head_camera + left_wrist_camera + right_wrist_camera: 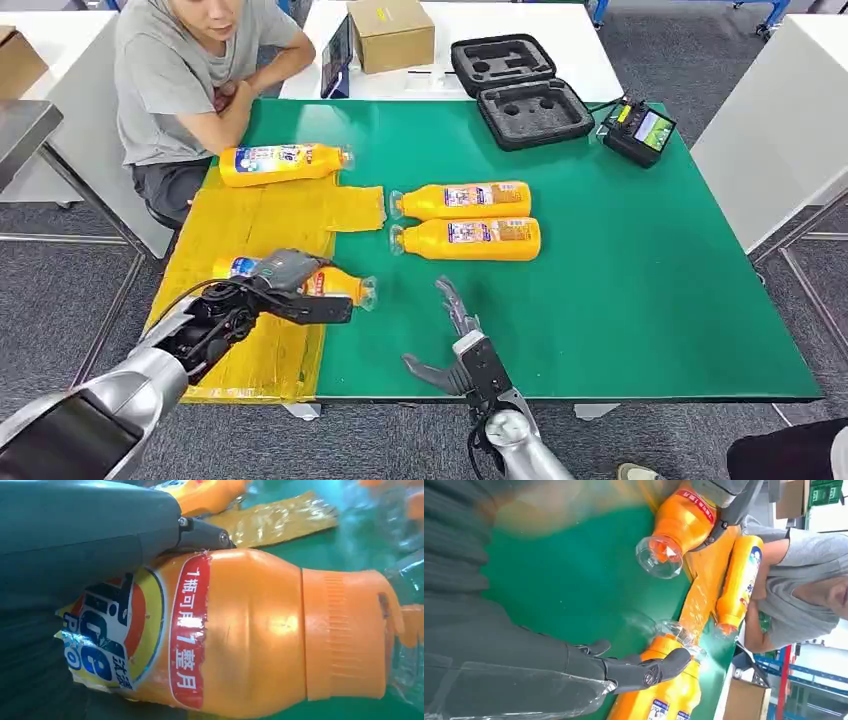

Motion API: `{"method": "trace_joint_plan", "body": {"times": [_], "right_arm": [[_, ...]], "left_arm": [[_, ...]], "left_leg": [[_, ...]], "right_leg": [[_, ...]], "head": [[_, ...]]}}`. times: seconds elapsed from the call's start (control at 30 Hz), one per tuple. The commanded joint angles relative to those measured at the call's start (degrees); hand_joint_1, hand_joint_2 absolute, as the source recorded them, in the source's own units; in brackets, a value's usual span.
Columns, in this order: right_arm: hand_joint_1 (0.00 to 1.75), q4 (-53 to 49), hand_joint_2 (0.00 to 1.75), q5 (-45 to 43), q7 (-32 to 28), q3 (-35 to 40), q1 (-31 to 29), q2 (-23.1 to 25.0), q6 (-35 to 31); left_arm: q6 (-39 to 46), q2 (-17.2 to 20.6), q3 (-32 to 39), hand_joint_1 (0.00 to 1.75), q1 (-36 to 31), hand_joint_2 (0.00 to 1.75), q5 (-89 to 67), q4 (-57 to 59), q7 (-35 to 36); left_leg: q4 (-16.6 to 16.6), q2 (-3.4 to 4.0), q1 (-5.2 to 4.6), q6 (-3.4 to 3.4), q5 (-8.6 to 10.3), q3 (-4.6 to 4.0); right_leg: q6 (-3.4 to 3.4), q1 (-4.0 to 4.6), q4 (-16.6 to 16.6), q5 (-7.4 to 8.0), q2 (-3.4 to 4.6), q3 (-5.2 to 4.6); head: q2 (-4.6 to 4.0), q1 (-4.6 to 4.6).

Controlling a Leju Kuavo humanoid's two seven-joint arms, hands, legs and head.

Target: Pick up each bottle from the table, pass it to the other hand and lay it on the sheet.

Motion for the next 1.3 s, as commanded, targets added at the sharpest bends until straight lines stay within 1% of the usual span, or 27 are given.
{"method": "trace_joint_plan", "body": {"times": [0.03, 0.07, 0.1, 0.13, 0.17, 0.2, 0.23, 0.43, 0.47, 0.57, 0.63, 0.73, 0.77, 0.83, 1.1, 1.13, 1.23, 1.27, 1.3], "right_arm": [[0.00, 1.67, 1.75, -0.33, 0.13, -1.77, -0.98, 0.39, 0.70], [0.00, 1.59, 1.75, -0.21, 0.13, -1.73, -0.96, 0.40, 0.67], [0.00, 1.57, 1.75, -0.08, 0.13, -1.68, -0.97, 0.41, 0.55], [0.00, 1.62, 1.75, -0.26, 0.13, -1.71, -1.10, 0.45, 0.95], [0.00, 1.69, 1.75, -0.04, 0.13, -1.55, -1.22, 0.43, 0.88], [0.00, 1.73, 1.75, -0.11, 0.13, -1.57, -1.29, 0.47, 1.02], [0.00, 1.73, 1.75, -0.11, 0.13, -1.57, -1.29, 0.47, 1.02], [0.00, 1.73, 1.75, -0.11, 0.13, -1.57, -1.29, 0.47, 1.02], [0.00, 1.79, 1.75, -0.09, 0.13, -1.54, -1.34, 0.50, 1.11], [0.00, 2.25, 1.75, -0.11, 0.13, -1.42, -1.61, 0.44, 1.40], [0.00, 2.43, 1.75, -0.15, 0.13, -1.40, -1.74, 0.44, 1.27], [0.00, 2.50, 1.75, -0.13, 0.13, -1.25, -1.77, 0.35, 1.20], [0.00, 2.49, 1.75, -0.15, 0.13, -1.22, -1.82, 0.35, 1.27], [0.00, 2.49, 1.75, -0.19, 0.13, -1.19, -1.89, 0.39, 1.30], [0.00, 2.51, 1.75, -0.50, 0.13, -1.13, -2.07, 0.58, 1.50], [0.00, 2.41, 1.75, -0.54, 0.13, -1.13, -1.97, 0.53, 1.43], [0.00, 1.98, 1.75, -0.76, 0.13, -1.40, -1.62, 0.35, 1.09], [0.00, 1.90, 1.75, -0.79, 0.13, -1.44, -1.54, 0.25, 1.05], [0.00, 1.73, 1.75, -0.81, 0.13, -1.53, -1.42, 0.16, 0.90]], "left_arm": [[0.01, -0.79, -2.01, 1.66, -2.14, 1.75, -0.16, 6.97, 0.63], [0.88, -0.61, -2.02, 1.61, -2.07, 1.75, -0.36, 7.14, 1.37], [0.84, -0.50, -1.88, 1.59, -1.93, 1.75, -0.23, 7.33, 1.64], [1.08, -0.11, -1.56, 1.55, -1.64, 1.75, 0.03, 7.56, 1.89], [1.74, 0.16, -1.59, 1.47, -1.39, 1.75, -0.13, 7.64, 2.11], [2.08, 0.27, -1.43, 1.22, -1.21, 1.75, -0.03, 7.68, 2.17], [2.08, 0.27, -1.43, 1.22, -1.21, 1.75, -0.03, 7.68, 2.17], [2.08, 0.27, -1.43, 1.22, -1.21, 1.75, -0.03, 7.68, 2.17], [2.45, 0.24, -1.37, 0.00, -1.02, 1.75, -0.02, 7.66, 2.27], [2.70, 0.13, -1.42, 0.00, -0.50, 1.75, -0.10, 7.71, 2.18], [3.39, -0.05, -1.56, 0.00, -0.26, 1.75, -0.39, 7.61, 2.28], [3.63, -0.08, -1.66, 0.00, -0.51, 1.75, -0.63, 7.52, 2.27], [3.75, -0.02, -1.60, 0.00, -0.57, 1.75, -0.63, 7.45, 2.22], [3.98, 0.07, -1.50, 0.00, -0.62, 1.75, -0.60, 7.32, 2.04], [4.46, 0.55, -0.90, 0.00, -0.40, 1.75, -0.22, 6.58, 1.20], [4.68, 0.57, -0.64, 0.00, -0.34, 1.75, 0.00, 6.36, 1.07], [5.98, 1.00, 0.83, 0.00, -0.43, 1.75, 1.52, 4.57, -1.08], [6.34, 1.28, 1.06, 0.00, -0.46, 1.75, 1.78, 3.73, -1.84], [6.91, 1.60, 1.39, 0.00, -0.34, 1.75, 2.09, 2.67, -2.44]], "left_leg": [[-0.04, 0.02, 0.00, -0.04, -0.07, 0.16], [-0.05, 0.02, 0.01, -0.06, -0.13, 0.28], [-0.04, 0.05, -0.01, -0.03, -0.06, 0.15], [-0.06, 0.10, 0.00, -0.05, -0.10, 0.24], [-0.04, 0.11, -0.01, -0.07, -0.15, 0.31], [-0.04, 0.12, -0.01, -0.05, -0.08, 0.18], [-0.05, 0.15, -0.01, -0.07, -0.13, 0.28], [-0.05, 0.08, -0.02, -0.04, -0.05, 0.13], [-0.05, 0.12, -0.01, -0.06, -0.11, 0.23], [-0.07, 0.13, -0.02, -0.05, -0.09, 0.22], [-0.08, 0.19, -0.01, -0.08, -0.17, 0.38], [-0.06, 0.10, -0.02, -0.04, -0.10, 0.22], [-0.07, 0.11, -0.02, -0.06, -0.14, 0.32], [-0.06, 0.10, -0.01, -0.04, -0.08, 0.19], [-0.08, 0.18, -0.01, -0.08, -0.13, 0.30], [-0.07, 0.14, -0.02, -0.05, -0.10, 0.21], [-0.06, 0.14, -0.01, -0.07, -0.14, 0.28], [-0.05, 0.09, -0.02, -0.04, -0.08, 0.16], [-0.05, 0.13, -0.01, -0.07, -0.14, 0.27]], "right_leg": [[-0.02, -0.01, -0.03, -0.06, 0.08, 0.15], [-0.03, -0.01, -0.04, -0.11, 0.12, 0.26], [-0.02, -0.02, -0.03, -0.04, 0.11, 0.13], [-0.04, -0.01, -0.05, -0.06, 0.18, 0.20], [-0.05, -0.02, -0.02, -0.09, 0.22, 0.26], [-0.03, -0.02, -0.03, -0.03, 0.18, 0.13], [-0.05, -0.03, -0.02, -0.07, 0.24, 0.21], [-0.03, -0.02, -0.02, -0.02, 0.13, 0.10], [-0.05, -0.02, -0.02, -0.06, 0.19, 0.18], [-0.04, -0.03, -0.03, -0.04, 0.20, 0.18], [-0.06, -0.03, -0.05, -0.09, 0.30, 0.31], [-0.03, -0.03, -0.03, -0.05, 0.17, 0.19], [-0.04, -0.04, -0.03, -0.09, 0.21, 0.27], [-0.03, -0.02, -0.03, -0.04, 0.16, 0.16], [-0.06, -0.02, -0.04, -0.06, 0.28, 0.24], [-0.04, -0.02, -0.03, -0.04, 0.22, 0.16], [-0.05, -0.02, -0.02, -0.07, 0.25, 0.23], [-0.03, -0.02, -0.01, -0.03, 0.17, 0.14], [-0.05, -0.02, 0.00, -0.08, 0.25, 0.22]], "head": [[0.00, 0.00], [0.00, 0.00], [0.00, 0.00], [0.00, 0.00], [0.00, 0.00], [0.00, 0.00], [0.00, 0.02], [0.00, 0.00], [0.00, 0.00], [0.00, 0.00], [0.00, 0.00], [0.00, 0.00], [0.00, 0.00], [0.00, 0.00], [0.00, 0.00], [0.00, 0.00], [0.00, 0.00], [0.00, 0.00], [0.00, 0.00]]}}
